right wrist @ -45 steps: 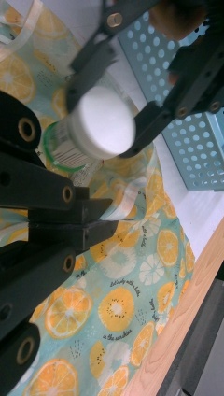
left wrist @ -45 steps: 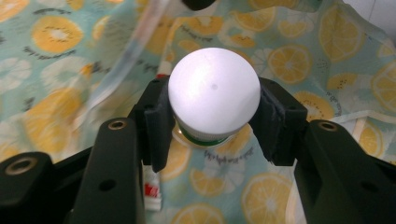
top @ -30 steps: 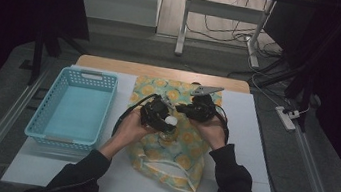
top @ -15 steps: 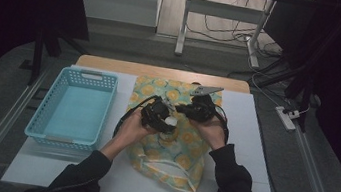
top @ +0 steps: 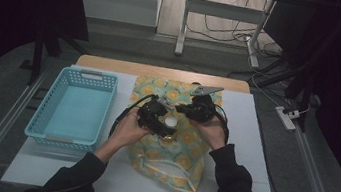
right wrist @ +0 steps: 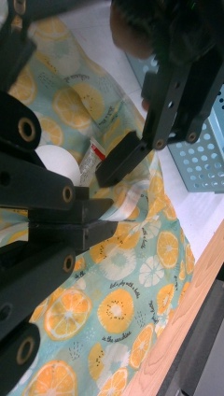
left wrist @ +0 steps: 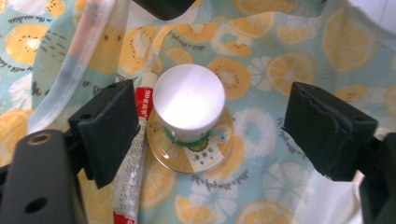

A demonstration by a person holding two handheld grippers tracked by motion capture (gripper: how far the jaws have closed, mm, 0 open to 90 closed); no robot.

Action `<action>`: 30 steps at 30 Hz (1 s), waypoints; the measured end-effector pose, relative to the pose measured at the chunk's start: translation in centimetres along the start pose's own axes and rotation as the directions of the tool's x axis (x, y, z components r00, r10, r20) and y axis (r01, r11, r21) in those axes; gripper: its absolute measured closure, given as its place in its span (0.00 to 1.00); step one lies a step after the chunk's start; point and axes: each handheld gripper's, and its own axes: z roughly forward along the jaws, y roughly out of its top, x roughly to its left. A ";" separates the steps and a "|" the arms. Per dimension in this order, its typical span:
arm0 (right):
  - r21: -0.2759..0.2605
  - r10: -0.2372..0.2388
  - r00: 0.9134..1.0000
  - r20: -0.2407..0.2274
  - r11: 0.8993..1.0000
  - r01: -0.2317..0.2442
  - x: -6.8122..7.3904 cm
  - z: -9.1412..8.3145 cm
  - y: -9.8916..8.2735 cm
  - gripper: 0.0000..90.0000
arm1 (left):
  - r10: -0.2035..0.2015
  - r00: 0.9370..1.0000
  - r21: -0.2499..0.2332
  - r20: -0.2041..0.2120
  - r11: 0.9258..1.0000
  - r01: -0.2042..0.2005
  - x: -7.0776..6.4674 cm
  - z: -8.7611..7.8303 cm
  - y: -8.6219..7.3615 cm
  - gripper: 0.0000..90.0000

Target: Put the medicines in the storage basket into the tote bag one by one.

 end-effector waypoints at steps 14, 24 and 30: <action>0.009 0.002 1.000 -0.004 1.000 -0.002 0.0 0.1 -0.1 1.00 | -0.056 0.991 -0.089 0.123 0.994 0.067 -0.5 -2.0 -2.4 0.01; 0.015 0.001 1.000 -0.002 1.000 -0.001 0.2 0.2 0.0 1.00 | -0.037 0.991 -0.092 0.125 0.995 0.048 -1.8 -2.4 -4.0 0.00; 0.011 0.000 1.000 -0.002 1.000 0.000 0.2 0.1 0.0 1.00 | -0.027 0.990 -0.089 0.140 0.995 0.040 -2.4 -2.6 -4.4 0.00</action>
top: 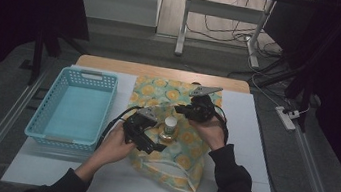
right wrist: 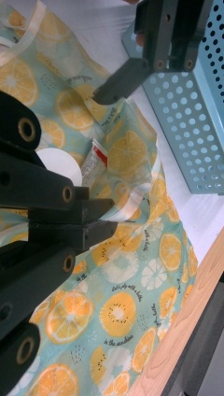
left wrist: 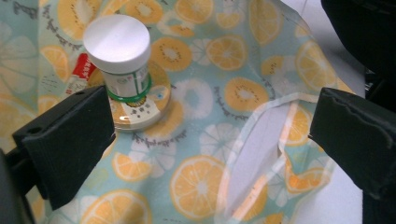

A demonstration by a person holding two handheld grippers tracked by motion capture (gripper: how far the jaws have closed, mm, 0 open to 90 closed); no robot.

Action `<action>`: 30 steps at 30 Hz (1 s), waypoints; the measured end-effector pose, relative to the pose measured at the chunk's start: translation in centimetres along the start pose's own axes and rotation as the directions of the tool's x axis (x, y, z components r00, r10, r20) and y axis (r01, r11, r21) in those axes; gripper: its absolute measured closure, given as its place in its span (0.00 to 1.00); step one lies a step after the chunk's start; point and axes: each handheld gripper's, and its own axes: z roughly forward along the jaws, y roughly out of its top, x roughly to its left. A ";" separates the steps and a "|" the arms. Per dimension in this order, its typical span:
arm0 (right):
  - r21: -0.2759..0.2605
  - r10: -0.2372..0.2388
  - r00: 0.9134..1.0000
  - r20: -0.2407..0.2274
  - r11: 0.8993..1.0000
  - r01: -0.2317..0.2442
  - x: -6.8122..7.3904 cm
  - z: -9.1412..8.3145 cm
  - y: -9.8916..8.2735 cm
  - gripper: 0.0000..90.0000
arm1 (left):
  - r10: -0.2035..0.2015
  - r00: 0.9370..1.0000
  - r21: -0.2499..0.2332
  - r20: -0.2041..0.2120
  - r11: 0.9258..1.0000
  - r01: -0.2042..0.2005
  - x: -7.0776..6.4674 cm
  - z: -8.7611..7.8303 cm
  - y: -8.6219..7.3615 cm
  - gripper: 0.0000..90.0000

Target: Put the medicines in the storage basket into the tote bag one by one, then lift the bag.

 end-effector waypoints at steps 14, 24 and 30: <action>0.000 -0.005 1.000 -0.002 1.000 0.005 0.2 0.0 0.0 1.00 | 0.022 1.000 0.032 -0.013 0.999 -0.021 -1.1 0.9 -1.3 0.00; -0.009 -0.006 1.000 -0.004 1.000 0.006 0.4 -0.2 0.1 1.00 | 0.018 0.999 0.080 -0.033 0.997 -0.015 -1.2 2.5 -2.6 0.01; -0.009 -0.007 1.000 -0.005 1.000 0.007 0.4 -0.3 0.1 1.00 | 0.049 0.998 0.133 -0.035 0.990 -0.043 -1.3 4.4 -3.4 0.00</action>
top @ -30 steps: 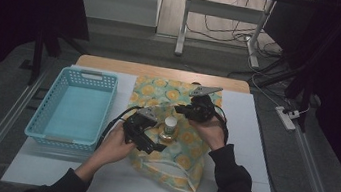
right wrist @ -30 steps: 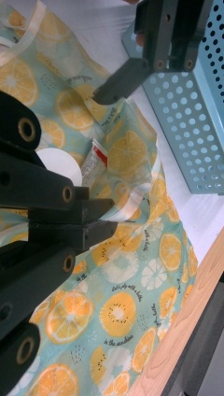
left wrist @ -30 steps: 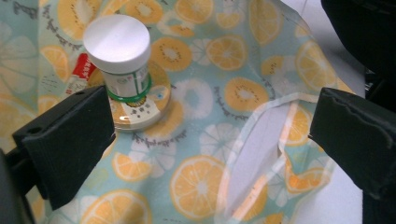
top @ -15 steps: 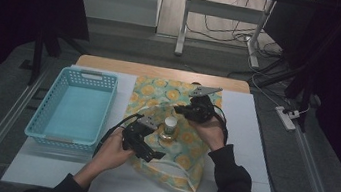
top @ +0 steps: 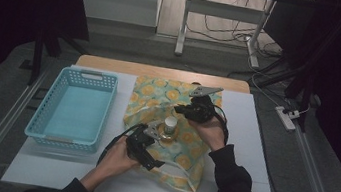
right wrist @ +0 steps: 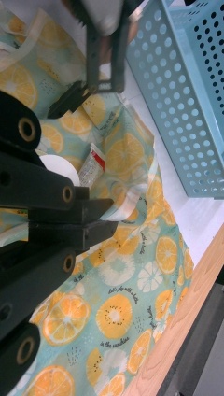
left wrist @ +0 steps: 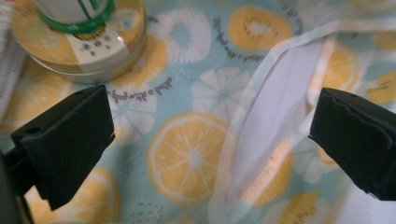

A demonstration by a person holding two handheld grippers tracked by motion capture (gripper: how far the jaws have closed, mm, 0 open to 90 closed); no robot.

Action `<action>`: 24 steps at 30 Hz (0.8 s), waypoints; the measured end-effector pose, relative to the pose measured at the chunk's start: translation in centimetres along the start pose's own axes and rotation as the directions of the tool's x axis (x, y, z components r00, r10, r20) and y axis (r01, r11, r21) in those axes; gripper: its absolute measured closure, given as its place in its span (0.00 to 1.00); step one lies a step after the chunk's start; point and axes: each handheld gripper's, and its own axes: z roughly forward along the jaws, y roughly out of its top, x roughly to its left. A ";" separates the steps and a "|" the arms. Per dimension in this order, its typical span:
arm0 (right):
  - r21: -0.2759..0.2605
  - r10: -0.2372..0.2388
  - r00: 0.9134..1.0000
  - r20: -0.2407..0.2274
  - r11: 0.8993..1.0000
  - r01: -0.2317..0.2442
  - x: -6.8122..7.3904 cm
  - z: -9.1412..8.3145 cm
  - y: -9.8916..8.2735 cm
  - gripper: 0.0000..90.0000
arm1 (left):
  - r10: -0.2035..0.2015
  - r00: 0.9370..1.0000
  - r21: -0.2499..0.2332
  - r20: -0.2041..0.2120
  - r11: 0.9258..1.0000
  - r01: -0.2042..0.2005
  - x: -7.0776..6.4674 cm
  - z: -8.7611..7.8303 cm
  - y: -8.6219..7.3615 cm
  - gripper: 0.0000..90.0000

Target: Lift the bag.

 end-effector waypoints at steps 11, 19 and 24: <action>-0.001 0.000 1.000 0.000 1.000 0.000 0.0 0.0 0.0 1.00 | 0.047 0.996 0.076 -0.075 0.996 -0.041 -0.2 2.4 -0.2 0.04; 0.001 0.000 1.000 -0.001 1.000 0.000 0.0 0.0 0.0 1.00 | 0.053 0.997 0.050 -0.062 0.997 -0.050 0.2 1.8 -0.3 0.30; 0.000 -0.002 1.000 -0.001 1.000 0.002 0.1 0.0 0.0 1.00 | 0.039 0.997 0.052 -0.074 0.998 -0.036 0.7 1.5 -0.3 0.45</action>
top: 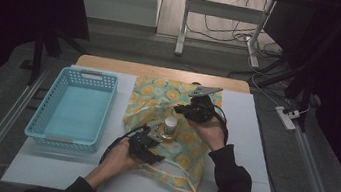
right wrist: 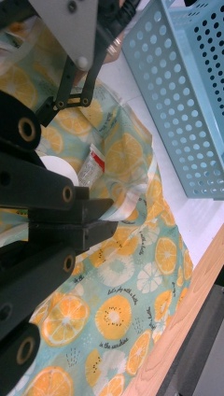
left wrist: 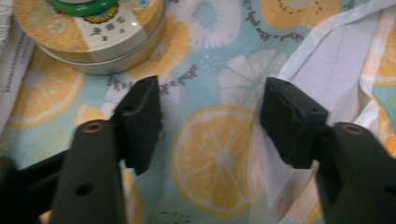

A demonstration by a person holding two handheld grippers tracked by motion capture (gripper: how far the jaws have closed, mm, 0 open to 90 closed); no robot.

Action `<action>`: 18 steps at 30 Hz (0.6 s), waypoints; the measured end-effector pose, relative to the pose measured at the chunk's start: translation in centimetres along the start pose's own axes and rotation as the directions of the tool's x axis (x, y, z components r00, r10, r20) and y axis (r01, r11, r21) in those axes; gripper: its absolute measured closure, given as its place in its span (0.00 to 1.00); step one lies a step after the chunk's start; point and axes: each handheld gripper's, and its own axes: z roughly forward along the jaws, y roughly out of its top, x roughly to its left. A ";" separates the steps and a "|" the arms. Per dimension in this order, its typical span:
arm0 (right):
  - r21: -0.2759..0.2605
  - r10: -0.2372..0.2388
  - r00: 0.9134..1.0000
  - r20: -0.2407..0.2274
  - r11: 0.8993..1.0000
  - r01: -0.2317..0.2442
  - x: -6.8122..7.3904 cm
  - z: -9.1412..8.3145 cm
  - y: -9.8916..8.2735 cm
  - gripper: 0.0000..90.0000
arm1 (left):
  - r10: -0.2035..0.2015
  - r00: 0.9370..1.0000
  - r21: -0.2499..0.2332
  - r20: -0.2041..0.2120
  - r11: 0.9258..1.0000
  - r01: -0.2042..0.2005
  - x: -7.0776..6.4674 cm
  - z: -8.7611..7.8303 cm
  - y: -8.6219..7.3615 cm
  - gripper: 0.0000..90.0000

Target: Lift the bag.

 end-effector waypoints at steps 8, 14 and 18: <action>0.001 0.001 1.000 0.000 1.000 -0.001 -0.1 0.0 0.0 1.00 | -0.017 1.000 0.023 0.003 1.000 0.017 -0.2 0.0 0.6 0.76; 0.001 0.005 1.000 0.001 1.000 -0.005 -0.1 0.0 -0.1 1.00 | -0.041 0.999 0.033 0.029 0.999 0.040 -0.1 0.0 0.8 0.86; 0.004 0.006 1.000 0.001 1.000 -0.006 -0.2 0.0 -0.1 1.00 | -0.065 0.996 0.031 0.054 0.998 0.063 -0.1 0.0 0.8 0.99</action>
